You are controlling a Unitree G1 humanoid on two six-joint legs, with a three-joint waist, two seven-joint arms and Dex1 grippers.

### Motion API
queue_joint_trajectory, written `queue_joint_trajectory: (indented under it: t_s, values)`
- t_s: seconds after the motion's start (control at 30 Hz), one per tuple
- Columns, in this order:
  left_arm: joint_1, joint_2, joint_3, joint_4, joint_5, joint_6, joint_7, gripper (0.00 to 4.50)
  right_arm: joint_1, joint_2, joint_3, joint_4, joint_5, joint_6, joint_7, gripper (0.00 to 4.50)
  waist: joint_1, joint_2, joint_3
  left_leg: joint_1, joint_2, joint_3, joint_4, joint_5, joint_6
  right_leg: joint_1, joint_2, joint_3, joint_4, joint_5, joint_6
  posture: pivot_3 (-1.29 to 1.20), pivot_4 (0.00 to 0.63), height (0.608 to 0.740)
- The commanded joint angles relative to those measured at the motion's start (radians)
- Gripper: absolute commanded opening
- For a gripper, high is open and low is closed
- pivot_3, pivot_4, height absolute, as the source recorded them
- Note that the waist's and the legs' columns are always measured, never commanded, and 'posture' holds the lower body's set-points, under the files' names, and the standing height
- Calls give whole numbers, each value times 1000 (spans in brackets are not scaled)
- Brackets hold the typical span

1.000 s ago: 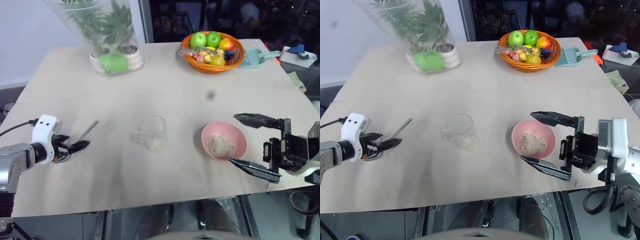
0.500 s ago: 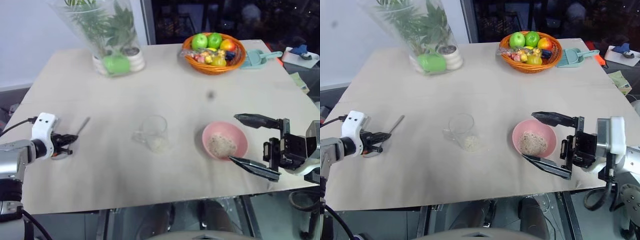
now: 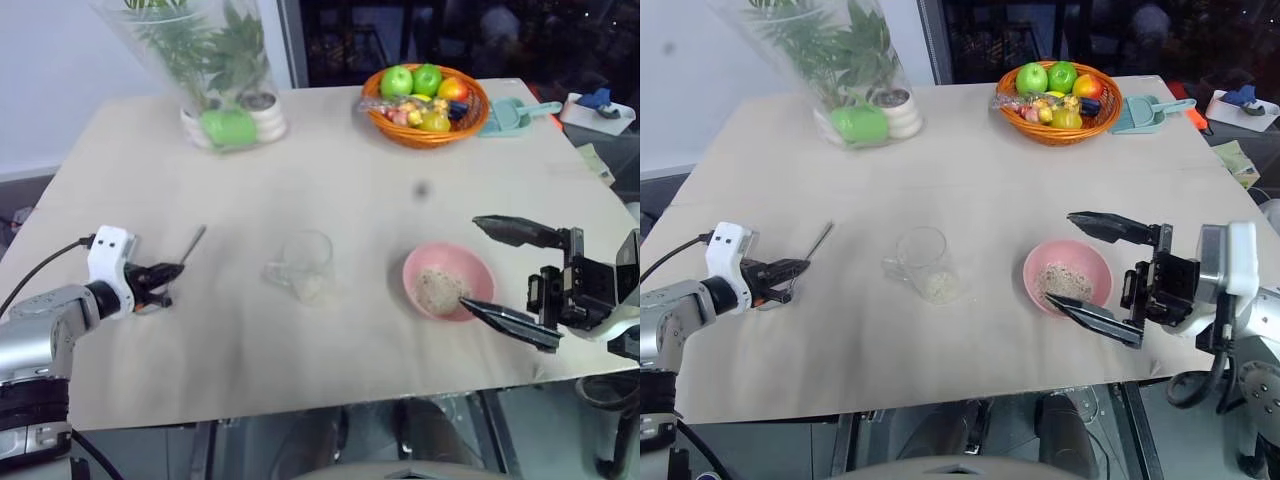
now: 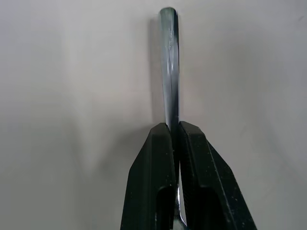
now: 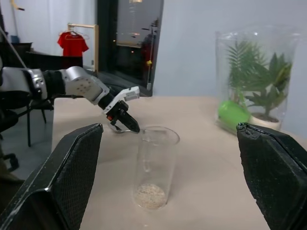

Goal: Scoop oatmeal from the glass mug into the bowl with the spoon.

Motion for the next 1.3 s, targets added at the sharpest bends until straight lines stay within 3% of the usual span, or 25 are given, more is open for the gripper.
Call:
queue_joint_trajectory:
  t_s: [0.03,0.27,0.37,0.47,0.6,0.73,0.83,0.93,1.0,1.1,1.3]
  values:
    - [-9,-5,57,-72,-26,-6,28,73,-12,7,-18,-16,28,-1,-10,4500,0,-1,1,0,0,0,0,0,0,0,0,0,0,0,0,0,150,740]
    - [-8,-27,62,-132,-22,-45,53,73,-23,15,-5,-26,27,2,-24,4500,0,-1,1,0,0,0,0,0,0,0,0,0,0,0,0,0,150,740]
    - [-49,-70,61,-188,-26,-151,59,73,-61,20,11,-22,10,14,-68,4500,1,-2,1,0,0,0,0,0,0,0,0,0,0,0,0,0,150,740]
    - [-96,-124,54,-233,-42,-267,43,73,-132,40,32,-7,-58,24,-182,4500,4,-2,1,0,0,0,1,0,-1,0,0,-1,0,0,0,0,150,740]
    - [-197,-171,8,-275,-26,-384,39,73,-283,56,81,28,-290,79,-444,4500,-1,-3,1,-1,0,0,1,0,-1,-1,0,0,0,0,0,0,150,740]
    - [-312,-189,-36,-258,-16,-459,22,73,-434,49,120,63,-322,203,-557,4500,-1,-3,1,-4,-1,3,1,1,-1,-6,1,-1,2,0,0,0,150,740]
    - [-396,-188,-117,-233,43,-571,-29,73,-566,53,146,123,-280,371,-629,4500,-3,-3,1,-6,-1,3,1,1,-1,-8,1,-1,1,0,0,0,150,740]
    - [-480,-214,-209,-180,108,-693,-80,73,-740,90,167,236,-93,509,-536,4500,-4,-3,1,-7,-1,5,1,1,-1,-9,1,0,1,1,0,0,150,740]
    - [-517,-239,-240,-139,125,-746,-91,73,-809,144,176,296,-120,526,-598,4500,-4,-3,1,-6,-1,4,1,1,-1,-8,1,-1,1,1,0,0,150,740]
    - [-566,-274,-281,-68,160,-840,-107,73,-888,234,191,372,-136,565,-681,4500,-7,-3,1,-8,0,4,1,1,-1,-10,2,-1,1,1,-1,0,150,740]
    - [-610,-314,-315,-2,197,-949,-99,73,-949,365,129,424,26,723,-778,4500,-25,-3,1,-20,-1,3,4,2,-1,-21,1,-1,6,1,0,0,150,740]
